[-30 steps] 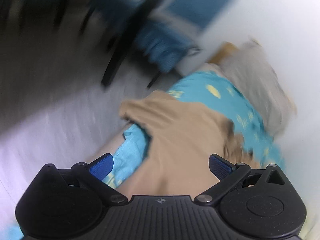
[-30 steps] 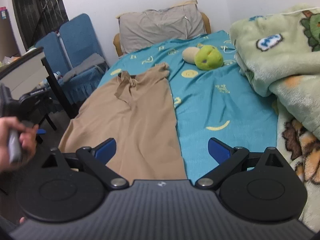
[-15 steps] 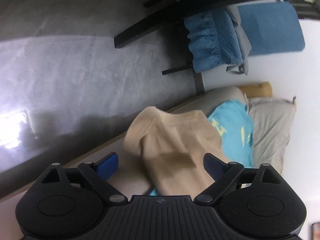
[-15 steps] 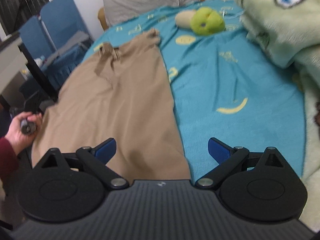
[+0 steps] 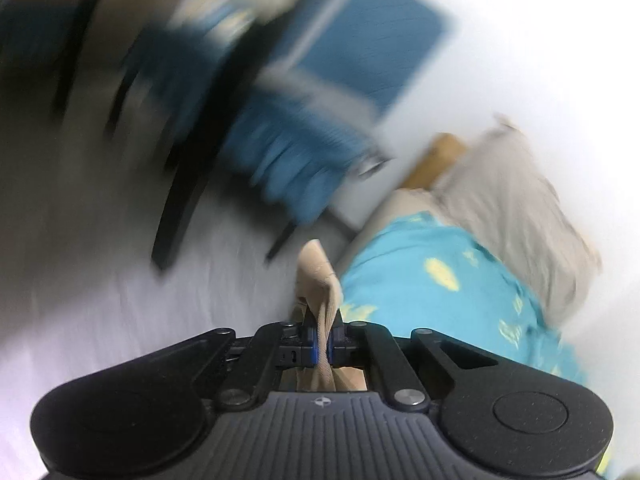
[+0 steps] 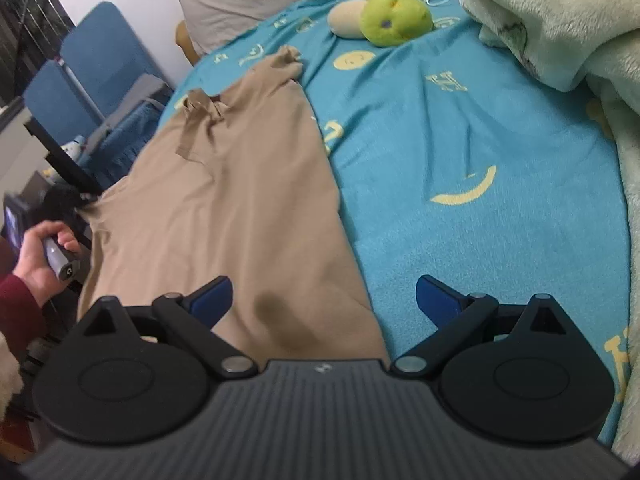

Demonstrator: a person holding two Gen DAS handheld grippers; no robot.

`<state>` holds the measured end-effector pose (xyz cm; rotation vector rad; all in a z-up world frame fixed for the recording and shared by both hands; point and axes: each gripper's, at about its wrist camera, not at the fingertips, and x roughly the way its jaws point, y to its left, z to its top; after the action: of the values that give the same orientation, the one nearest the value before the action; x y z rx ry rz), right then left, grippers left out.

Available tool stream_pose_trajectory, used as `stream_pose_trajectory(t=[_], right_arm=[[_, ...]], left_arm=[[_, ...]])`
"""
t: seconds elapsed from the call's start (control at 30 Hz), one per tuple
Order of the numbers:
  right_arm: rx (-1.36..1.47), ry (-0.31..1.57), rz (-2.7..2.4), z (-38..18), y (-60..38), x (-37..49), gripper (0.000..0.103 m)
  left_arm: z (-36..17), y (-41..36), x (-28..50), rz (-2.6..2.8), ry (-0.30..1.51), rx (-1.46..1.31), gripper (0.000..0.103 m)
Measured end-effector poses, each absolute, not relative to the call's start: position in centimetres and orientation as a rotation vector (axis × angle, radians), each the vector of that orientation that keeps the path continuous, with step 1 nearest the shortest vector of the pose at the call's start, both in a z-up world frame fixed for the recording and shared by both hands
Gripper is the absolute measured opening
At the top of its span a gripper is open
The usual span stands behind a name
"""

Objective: Fold clothes

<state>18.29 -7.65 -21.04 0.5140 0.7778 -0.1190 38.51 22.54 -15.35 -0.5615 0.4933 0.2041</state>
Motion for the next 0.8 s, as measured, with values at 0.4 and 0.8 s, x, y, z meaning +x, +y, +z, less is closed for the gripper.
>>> stream_pose_trajectory(t=[0.4,0.8], right_arm=[[0.501,0.673,-0.181,-19.4,-9.8,16.8,0.1],[0.549,0.641,-0.183,-20.2,-11.6,17.8,0.1]], left_arm=[[-8.1,-4.2,37.0,-0.165,0.432,0.031,0.004],[-12.7,-8.4,30.1,-0.255,0.591,0.041,0.081]])
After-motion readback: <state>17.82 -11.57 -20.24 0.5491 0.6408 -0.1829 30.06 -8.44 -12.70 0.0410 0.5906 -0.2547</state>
